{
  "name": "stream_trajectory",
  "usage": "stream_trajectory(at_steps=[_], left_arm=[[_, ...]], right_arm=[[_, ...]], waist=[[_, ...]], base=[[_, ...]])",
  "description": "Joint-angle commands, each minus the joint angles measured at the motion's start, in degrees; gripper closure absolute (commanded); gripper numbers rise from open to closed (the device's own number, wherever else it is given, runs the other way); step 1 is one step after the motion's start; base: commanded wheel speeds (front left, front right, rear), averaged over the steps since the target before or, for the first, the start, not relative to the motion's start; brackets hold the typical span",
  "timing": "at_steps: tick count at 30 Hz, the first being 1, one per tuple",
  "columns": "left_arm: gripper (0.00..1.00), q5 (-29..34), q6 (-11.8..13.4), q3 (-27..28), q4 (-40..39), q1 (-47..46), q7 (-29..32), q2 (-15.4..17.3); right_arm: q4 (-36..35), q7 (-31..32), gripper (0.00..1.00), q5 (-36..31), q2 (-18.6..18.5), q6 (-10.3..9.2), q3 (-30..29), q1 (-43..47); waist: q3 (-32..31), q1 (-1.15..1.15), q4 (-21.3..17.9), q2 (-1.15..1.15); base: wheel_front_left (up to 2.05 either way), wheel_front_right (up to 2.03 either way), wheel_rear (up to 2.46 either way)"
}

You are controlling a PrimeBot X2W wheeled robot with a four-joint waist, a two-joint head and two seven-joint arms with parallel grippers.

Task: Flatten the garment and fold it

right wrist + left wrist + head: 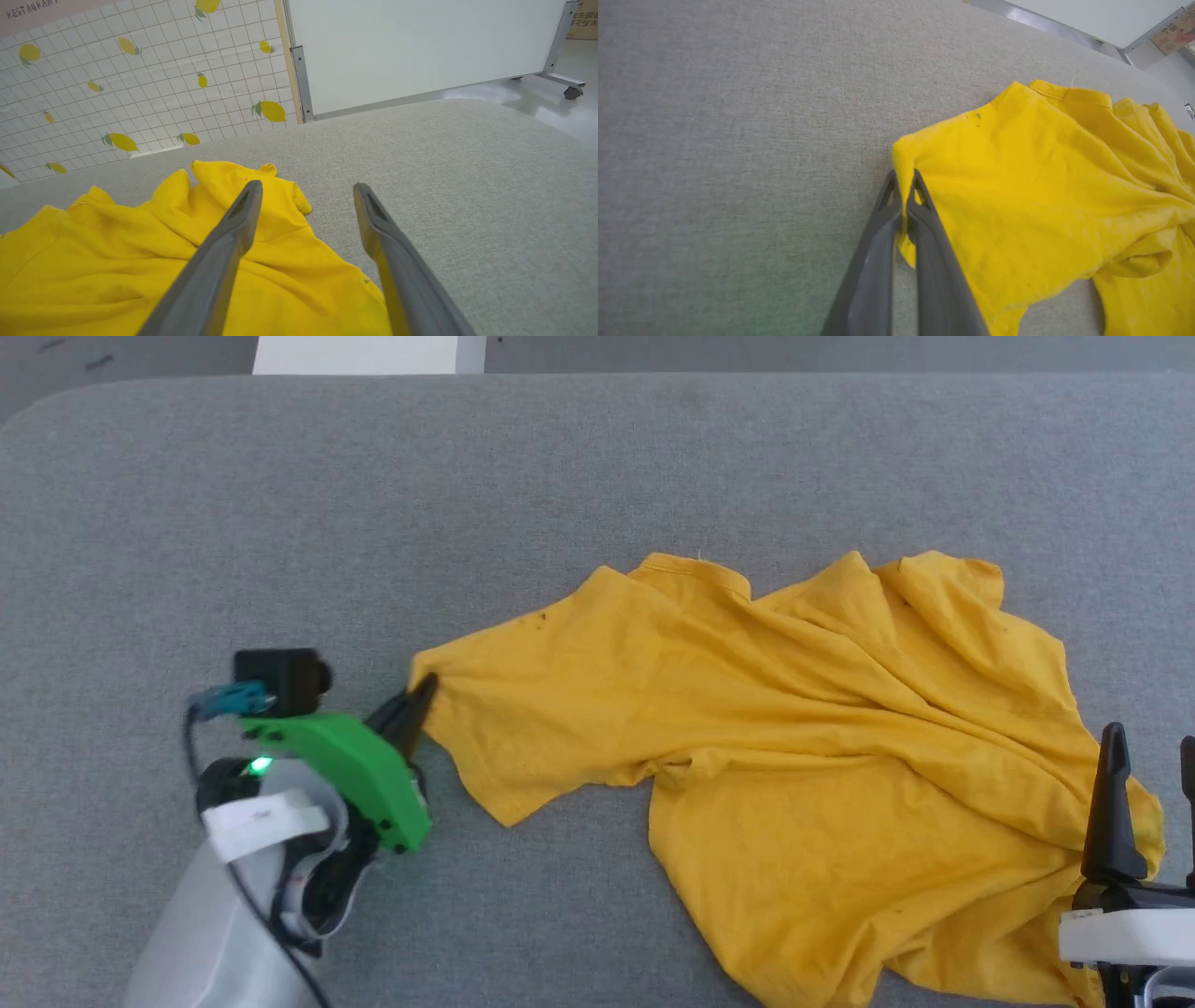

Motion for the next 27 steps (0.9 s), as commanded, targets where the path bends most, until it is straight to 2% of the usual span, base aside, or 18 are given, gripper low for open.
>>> stream_trajectory(at_steps=[1, 10, 16, 19, 23, 27], left_arm=[[1.0, -0.67, 0.71, 1.47, -0.79, 1.81, -1.37, 0.24], [1.0, -4.7, 5.72, 13.77, -2.7, 13.2, -6.82, 5.05], [1.0, -6.69, 5.67, 16.06, -4.58, 16.66, -7.95, 5.12], [1.0, -6.89, 5.43, 15.95, -6.03, 17.21, -8.53, 4.72], [1.0, -6.68, 5.02, 15.39, -8.58, 17.23, -9.27, 4.34], [1.0, -6.25, 4.53, 14.79, -11.42, 16.64, -9.6, 4.52]], right_arm=[[0.14, -0.34, 0.0, -0.31, 0.0, -0.08, -0.01, 0.07], [0.4, -0.34, 0.0, -1.29, 0.0, -0.08, -0.14, 0.98], [1.01, -0.01, 0.0, -2.48, 0.0, -0.08, 0.92, 0.52], [-0.08, 2.55, 0.0, -3.79, 0.0, -0.08, 2.01, -2.1], [-1.63, 11.4, 0.0, -4.99, 0.0, -0.08, 2.75, -8.16], [-2.28, 27.59, 0.0, -10.67, 0.0, -0.08, 3.03, -15.51]], waist=[[-0.57, 0.0, 0.4, 0.0], [-1.7, 0.0, 1.54, 0.0], [-1.98, 0.0, 2.47, 0.0], [-1.86, 0.0, 2.33, 0.0], [-1.38, 0.0, 1.72, 0.0], [-0.39, 0.0, 1.27, 0.0]], base=[[0.0, 0.0, 0.0], [0.0, 0.0, 0.0], [0.0, 0.0, 0.0], [0.0, 0.0, 0.0], [0.0, 0.0, 0.0], [0.0, 0.0, 0.0]])
